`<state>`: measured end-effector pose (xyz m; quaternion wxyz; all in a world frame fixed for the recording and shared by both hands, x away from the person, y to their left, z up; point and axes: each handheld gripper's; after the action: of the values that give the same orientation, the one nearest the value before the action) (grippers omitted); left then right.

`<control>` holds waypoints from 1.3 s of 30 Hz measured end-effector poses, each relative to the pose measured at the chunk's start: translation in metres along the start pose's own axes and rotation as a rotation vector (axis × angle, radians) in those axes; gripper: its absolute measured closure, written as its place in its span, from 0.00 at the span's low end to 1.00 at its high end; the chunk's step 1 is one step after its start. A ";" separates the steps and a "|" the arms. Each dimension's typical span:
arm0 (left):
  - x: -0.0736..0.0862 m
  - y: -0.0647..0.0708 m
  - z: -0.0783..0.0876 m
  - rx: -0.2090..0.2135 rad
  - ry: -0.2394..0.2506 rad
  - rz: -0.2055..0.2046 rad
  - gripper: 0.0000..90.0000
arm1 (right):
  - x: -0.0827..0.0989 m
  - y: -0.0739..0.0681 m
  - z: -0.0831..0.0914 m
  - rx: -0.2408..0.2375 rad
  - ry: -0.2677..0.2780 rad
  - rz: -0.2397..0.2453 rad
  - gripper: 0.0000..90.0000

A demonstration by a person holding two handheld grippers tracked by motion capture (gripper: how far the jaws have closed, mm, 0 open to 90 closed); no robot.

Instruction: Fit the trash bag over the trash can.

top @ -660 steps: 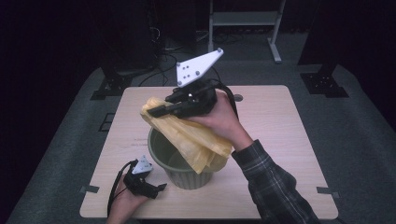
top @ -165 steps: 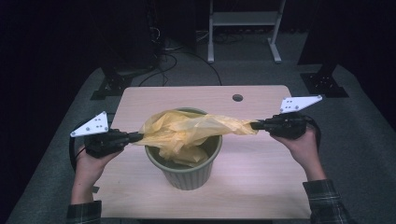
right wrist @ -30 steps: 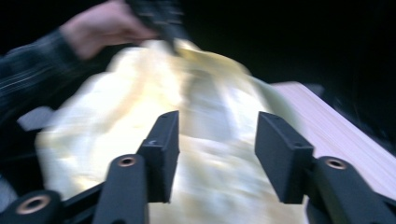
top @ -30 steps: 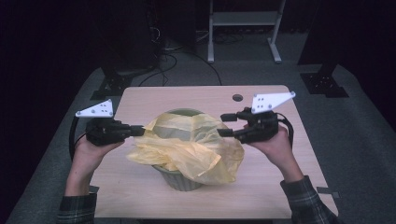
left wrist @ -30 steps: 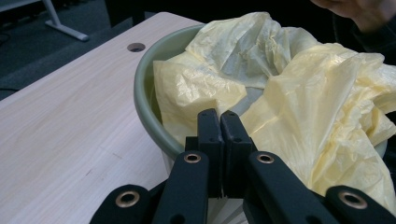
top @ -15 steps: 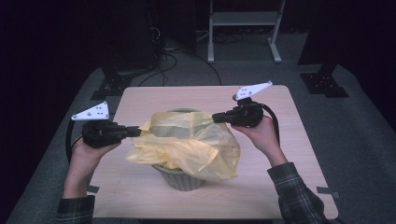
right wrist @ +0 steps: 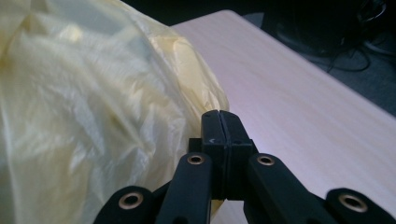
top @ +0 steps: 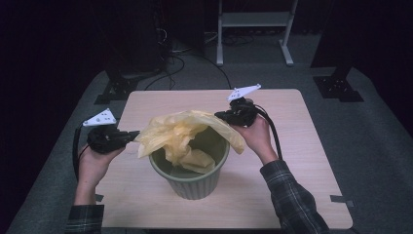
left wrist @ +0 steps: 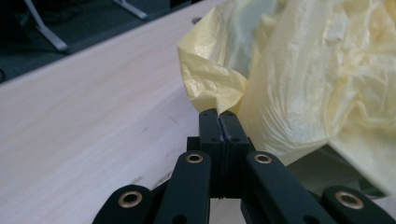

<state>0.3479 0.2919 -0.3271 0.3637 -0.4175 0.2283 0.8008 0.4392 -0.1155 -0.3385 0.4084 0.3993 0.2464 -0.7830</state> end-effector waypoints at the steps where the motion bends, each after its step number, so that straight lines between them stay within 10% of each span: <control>1: 0.002 0.000 -0.001 0.007 -0.005 0.007 1.00 | 0.004 -0.001 -0.003 -0.016 -0.003 -0.013 1.00; 9: 0.021 0.003 -0.019 0.009 -0.089 0.052 1.00 | 0.024 0.000 -0.018 0.029 -0.081 -0.021 1.00; 18: 0.018 0.012 -0.011 0.077 -0.009 0.041 1.00 | 0.019 0.016 0.035 0.021 0.118 -0.094 0.71; 23: 0.018 0.014 -0.010 0.089 0.007 0.034 1.00 | 0.003 0.018 0.069 -0.091 0.260 -0.070 0.56; 29: 0.017 0.014 -0.008 0.099 0.015 0.031 1.00 | -0.018 0.006 0.064 -0.234 0.282 -0.028 0.47; 32: 0.017 0.017 -0.008 0.106 0.017 0.026 1.00 | -0.021 -0.001 0.052 -0.249 0.222 -0.015 0.56; 35: 0.018 0.022 -0.005 0.112 0.026 0.016 1.00 | -0.017 -0.010 0.051 -0.222 0.179 0.041 0.97; 39: 0.022 0.031 -0.002 0.119 0.038 0.007 1.00 | -0.010 -0.025 0.069 -0.282 0.190 0.080 1.00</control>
<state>0.3169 0.2796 -0.3449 0.3808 -0.4093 0.2839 0.7790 0.3920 -0.1467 -0.2903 0.4659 0.4199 0.3753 -0.6825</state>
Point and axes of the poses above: each handheld gripper's, and its own axes: z roughly backward along the jaws, x roughly out of its underside, y roughly to its right, and after that the axes turned 1 degree about -z, right-handed
